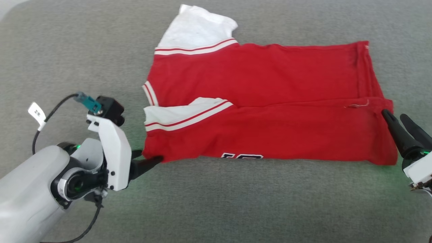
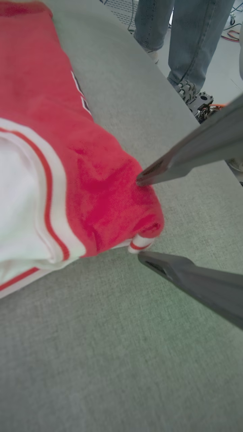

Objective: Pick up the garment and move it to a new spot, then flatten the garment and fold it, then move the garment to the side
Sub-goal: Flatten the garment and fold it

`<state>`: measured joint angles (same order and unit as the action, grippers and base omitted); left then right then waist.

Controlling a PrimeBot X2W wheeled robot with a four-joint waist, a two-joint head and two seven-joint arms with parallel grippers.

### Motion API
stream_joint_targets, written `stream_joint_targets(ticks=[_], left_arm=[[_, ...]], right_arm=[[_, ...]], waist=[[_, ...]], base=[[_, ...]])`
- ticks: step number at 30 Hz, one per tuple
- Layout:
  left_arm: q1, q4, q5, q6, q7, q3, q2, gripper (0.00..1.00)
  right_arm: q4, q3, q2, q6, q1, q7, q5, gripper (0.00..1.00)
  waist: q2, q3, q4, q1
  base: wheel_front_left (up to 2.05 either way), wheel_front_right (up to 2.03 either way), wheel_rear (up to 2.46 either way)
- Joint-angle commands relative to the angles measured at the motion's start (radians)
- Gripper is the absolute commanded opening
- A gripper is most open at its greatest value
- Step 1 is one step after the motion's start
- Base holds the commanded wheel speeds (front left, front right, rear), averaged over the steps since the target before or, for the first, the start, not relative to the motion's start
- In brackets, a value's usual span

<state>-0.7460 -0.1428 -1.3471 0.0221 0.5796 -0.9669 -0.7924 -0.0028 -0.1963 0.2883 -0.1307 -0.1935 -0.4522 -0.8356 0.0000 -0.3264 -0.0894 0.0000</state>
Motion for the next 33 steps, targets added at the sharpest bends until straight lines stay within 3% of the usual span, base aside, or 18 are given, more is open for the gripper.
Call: stream_joint_targets(ticks=[1,12,13,14,15,16,23,30,33], left_arm=[[-0.006,-0.016,0.009,-0.002,0.010,-0.006,-0.004,1.00],[-0.018,-0.272,-0.063,-0.037,0.102,-0.037,0.116,0.98],[-0.017,-0.281,-0.069,-0.044,0.107,-0.038,0.126,0.81],[-0.015,-0.288,-0.076,-0.054,0.113,-0.039,0.135,0.42],[-0.016,-0.292,-0.080,-0.065,0.121,-0.042,0.143,0.25],[-0.017,-0.295,-0.089,-0.073,0.120,-0.040,0.151,0.00],[-0.031,-0.311,-0.097,-0.108,0.077,-0.008,0.162,0.00],[-0.034,-0.297,-0.085,-0.134,0.026,0.005,0.168,0.00],[-0.029,-0.291,-0.080,-0.141,0.008,0.007,0.172,0.00]], right_arm=[[0.001,-0.001,0.001,0.000,-0.005,0.009,-0.006,1.00],[0.012,0.021,0.008,0.000,-0.027,0.033,-0.028,1.00],[0.011,0.022,0.010,0.000,-0.027,0.035,-0.026,1.00],[0.011,0.022,0.013,0.000,-0.025,0.037,-0.026,1.00],[0.009,0.025,0.017,0.000,-0.020,0.037,-0.022,1.00],[0.007,0.031,0.023,0.000,-0.014,0.034,-0.015,1.00],[-0.024,0.109,0.123,0.000,0.018,-0.011,0.053,1.00],[-0.056,0.228,0.263,0.000,0.003,-0.151,0.111,1.00],[-0.051,0.255,0.294,0.000,-0.011,-0.181,0.136,1.00]], waist=[[0.0000,-0.005,0.014,0.0000],[0.0000,-0.038,0.093,0.0000],[0.0000,-0.040,0.095,0.0000],[0.0000,-0.040,0.096,0.0000],[0.0000,-0.041,0.096,0.0000],[0.0000,-0.042,0.096,0.0000],[0.0000,-0.040,0.078,0.0000],[0.0000,-0.050,0.056,0.0000],[0.0000,-0.054,0.049,0.0000]], base=[[0.00,0.00,0.00],[0.00,0.00,0.00],[0.00,0.00,0.00],[0.00,0.00,0.00],[0.00,0.00,0.00],[0.00,0.00,0.00],[0.00,0.00,0.00],[0.00,0.00,0.00],[0.00,0.00,0.00]])
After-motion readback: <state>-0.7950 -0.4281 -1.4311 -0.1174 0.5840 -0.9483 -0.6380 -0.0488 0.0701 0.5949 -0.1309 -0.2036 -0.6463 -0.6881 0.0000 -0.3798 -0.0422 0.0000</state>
